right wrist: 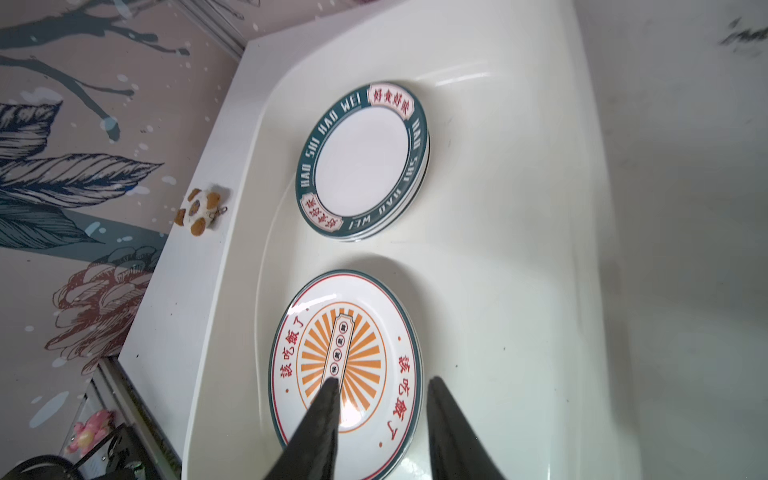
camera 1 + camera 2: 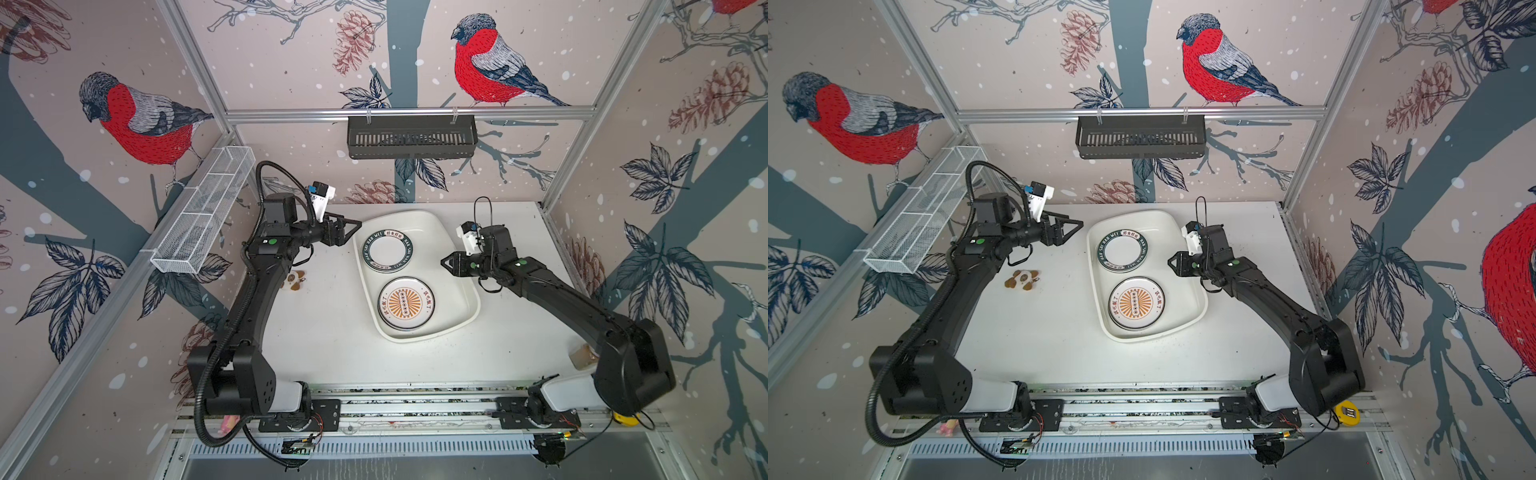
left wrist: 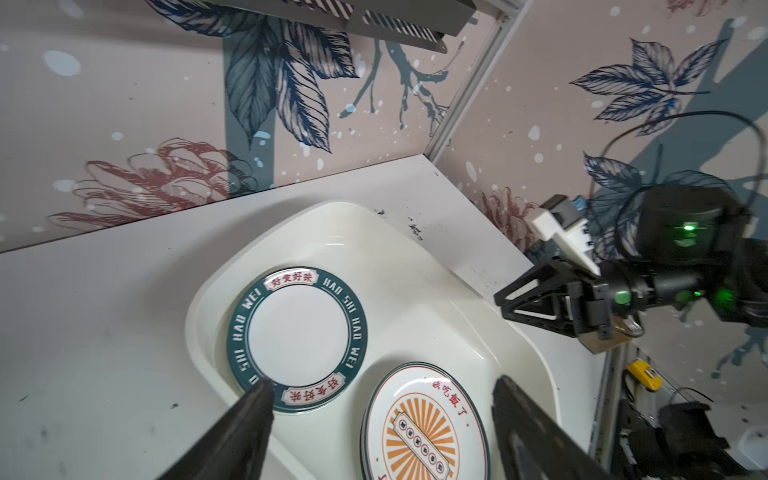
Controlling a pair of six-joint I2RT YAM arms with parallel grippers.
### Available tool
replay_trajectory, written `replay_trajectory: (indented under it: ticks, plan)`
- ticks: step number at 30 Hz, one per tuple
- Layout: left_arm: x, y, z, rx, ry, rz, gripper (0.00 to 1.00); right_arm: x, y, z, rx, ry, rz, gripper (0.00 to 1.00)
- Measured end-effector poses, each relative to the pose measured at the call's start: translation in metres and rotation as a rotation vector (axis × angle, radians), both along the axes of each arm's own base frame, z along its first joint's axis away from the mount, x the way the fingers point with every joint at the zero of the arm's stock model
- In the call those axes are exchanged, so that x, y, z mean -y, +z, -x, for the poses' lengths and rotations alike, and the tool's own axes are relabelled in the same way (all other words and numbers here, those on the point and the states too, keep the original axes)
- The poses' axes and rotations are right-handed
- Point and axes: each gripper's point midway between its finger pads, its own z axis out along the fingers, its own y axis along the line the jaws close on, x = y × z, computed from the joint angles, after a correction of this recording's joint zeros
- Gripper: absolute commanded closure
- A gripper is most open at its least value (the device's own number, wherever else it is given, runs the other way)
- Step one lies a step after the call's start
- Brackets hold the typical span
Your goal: Place the plates into the plastic bin on the countertop
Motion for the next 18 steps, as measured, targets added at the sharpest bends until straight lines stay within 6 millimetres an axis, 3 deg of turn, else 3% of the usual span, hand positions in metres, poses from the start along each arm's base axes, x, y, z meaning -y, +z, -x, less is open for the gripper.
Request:
replay_trajectory:
  ticks: [4,8,16,18]
  plan:
    - [-0.022,-0.020,0.004,-0.008,0.140,-0.071,0.12,0.035,0.024,-0.014,0.139,-0.134,-0.017,0.40]
    - [-0.046,-0.042,0.011,-0.005,0.295,-0.133,0.10,0.071,0.035,-0.021,0.220,-0.263,-0.071,0.31]
    - [-0.090,-0.107,0.022,-0.044,0.540,-0.243,0.03,0.111,0.030,-0.036,0.267,-0.401,-0.144,0.21]
    - [-0.099,-0.122,0.026,-0.051,0.586,-0.265,0.03,0.119,0.030,-0.041,0.278,-0.425,-0.144,0.14]
